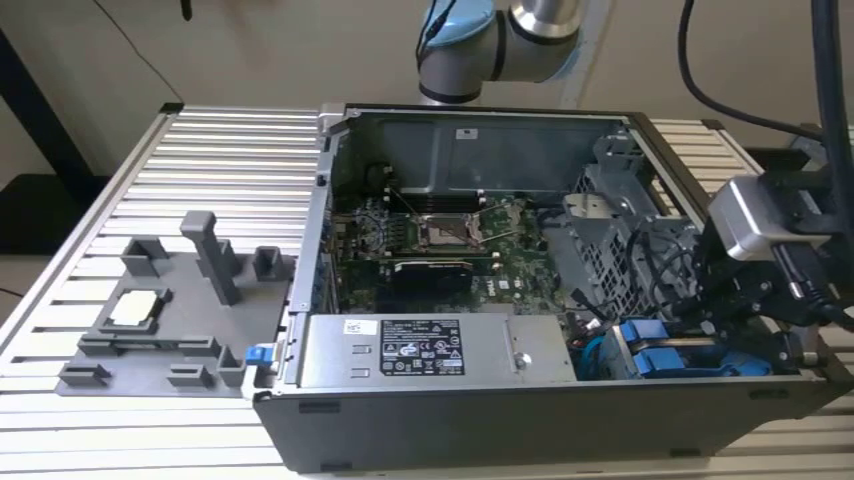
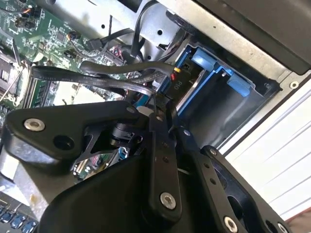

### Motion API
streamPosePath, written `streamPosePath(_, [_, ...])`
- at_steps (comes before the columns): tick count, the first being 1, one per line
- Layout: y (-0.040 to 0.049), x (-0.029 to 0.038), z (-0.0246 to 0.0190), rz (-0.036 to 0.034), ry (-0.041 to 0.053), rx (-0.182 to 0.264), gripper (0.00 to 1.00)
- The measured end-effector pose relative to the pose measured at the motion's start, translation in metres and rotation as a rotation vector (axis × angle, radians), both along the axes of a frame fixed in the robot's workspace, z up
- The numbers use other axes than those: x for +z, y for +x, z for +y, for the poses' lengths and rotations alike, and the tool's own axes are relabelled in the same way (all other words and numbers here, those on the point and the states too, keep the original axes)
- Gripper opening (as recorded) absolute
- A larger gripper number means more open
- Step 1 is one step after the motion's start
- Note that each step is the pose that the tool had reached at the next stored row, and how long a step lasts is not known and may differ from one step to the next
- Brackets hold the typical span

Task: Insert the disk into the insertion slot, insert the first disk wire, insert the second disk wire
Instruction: 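Insert the second disk wire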

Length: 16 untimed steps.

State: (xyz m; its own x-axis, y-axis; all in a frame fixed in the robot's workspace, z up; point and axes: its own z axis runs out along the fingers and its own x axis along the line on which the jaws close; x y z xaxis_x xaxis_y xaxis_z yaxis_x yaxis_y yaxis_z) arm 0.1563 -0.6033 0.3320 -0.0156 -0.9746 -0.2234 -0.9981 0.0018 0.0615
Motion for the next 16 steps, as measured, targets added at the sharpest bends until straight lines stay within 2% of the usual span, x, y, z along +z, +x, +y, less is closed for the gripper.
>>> streamPosePath(1, [0.0,0.0,0.0,0.0,0.0,0.0,0.18])
streamPosePath(2, [0.0,0.0,0.0,0.0,-0.0001,0.0,0.24])
streamPosePath(4, [0.0,0.0022,0.0,0.0004,-0.0003,0.0,0.24])
streamPosePath(13, [0.0,0.0386,0.0,0.0017,-0.0004,0.0,0.24])
streamPosePath(16, [0.0,0.0401,0.0,0.0017,-0.0004,0.0,0.24])
